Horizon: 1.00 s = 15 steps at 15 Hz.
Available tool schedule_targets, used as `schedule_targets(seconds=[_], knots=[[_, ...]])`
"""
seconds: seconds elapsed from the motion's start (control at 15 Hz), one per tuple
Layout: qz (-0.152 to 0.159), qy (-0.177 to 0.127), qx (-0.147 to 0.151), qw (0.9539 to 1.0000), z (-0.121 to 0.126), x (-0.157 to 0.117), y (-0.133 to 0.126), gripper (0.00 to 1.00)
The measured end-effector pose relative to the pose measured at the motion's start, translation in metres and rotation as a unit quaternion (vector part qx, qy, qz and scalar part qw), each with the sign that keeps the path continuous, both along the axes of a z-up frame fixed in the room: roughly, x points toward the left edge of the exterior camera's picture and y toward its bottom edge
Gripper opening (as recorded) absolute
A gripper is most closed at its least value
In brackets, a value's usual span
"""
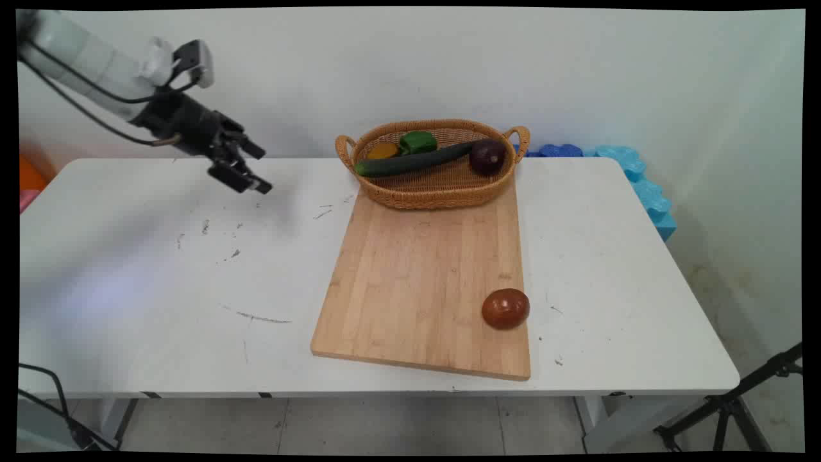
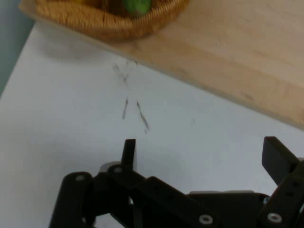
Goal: Pick up the cucumber from the vegetable basket
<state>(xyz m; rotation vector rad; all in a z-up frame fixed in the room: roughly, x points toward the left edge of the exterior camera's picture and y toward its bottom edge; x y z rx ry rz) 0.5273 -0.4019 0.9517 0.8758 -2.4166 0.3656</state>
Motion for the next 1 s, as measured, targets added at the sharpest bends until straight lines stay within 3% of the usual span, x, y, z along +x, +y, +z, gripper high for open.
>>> schedule_targets(seconds=[1.0], knots=[[0.031, 0.021, -0.024, 0.9990, -0.028, -0.108, -0.118, 1.00]])
